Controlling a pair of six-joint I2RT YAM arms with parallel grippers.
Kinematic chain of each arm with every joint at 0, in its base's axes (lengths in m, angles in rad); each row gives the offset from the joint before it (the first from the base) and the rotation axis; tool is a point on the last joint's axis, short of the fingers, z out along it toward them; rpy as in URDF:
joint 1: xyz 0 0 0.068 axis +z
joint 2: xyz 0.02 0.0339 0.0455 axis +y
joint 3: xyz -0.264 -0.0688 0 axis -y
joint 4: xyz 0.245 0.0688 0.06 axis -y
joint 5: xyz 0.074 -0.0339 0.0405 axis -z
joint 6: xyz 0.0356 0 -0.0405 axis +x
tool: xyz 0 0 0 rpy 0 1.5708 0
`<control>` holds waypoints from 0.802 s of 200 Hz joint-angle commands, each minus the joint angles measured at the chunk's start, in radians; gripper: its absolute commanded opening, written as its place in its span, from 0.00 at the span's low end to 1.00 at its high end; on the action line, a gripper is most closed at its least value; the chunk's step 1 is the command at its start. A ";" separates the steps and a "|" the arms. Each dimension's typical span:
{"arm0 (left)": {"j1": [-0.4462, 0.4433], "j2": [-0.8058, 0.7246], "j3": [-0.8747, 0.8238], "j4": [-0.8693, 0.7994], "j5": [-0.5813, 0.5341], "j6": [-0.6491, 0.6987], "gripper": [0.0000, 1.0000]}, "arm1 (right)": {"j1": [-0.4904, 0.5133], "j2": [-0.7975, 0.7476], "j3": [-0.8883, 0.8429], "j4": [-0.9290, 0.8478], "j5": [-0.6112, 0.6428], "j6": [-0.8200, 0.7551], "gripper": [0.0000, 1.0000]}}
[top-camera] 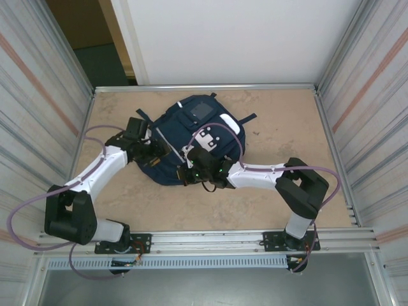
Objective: Pack the student bag
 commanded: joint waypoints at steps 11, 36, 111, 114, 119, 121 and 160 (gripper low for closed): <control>-0.068 0.042 0.005 0.085 -0.101 -0.086 0.43 | 0.011 0.018 0.034 0.098 -0.104 -0.018 0.00; -0.090 0.082 0.027 0.074 -0.106 -0.017 0.17 | 0.002 0.006 0.018 0.087 -0.099 0.004 0.00; -0.024 0.248 0.268 -0.027 -0.001 0.444 0.00 | -0.044 -0.138 -0.213 0.083 -0.078 -0.031 0.00; -0.017 0.260 0.283 -0.039 0.015 0.451 0.00 | -0.046 -0.138 -0.218 0.079 -0.078 -0.036 0.00; -0.007 0.280 0.302 -0.059 0.040 0.459 0.00 | -0.052 -0.138 -0.224 0.067 -0.077 -0.042 0.00; -0.004 0.288 0.309 -0.066 0.051 0.461 0.00 | -0.054 -0.137 -0.225 0.061 -0.077 -0.043 0.00; 0.029 0.389 0.394 -0.138 0.101 0.515 0.04 | -0.061 -0.122 -0.213 0.046 -0.056 -0.046 0.00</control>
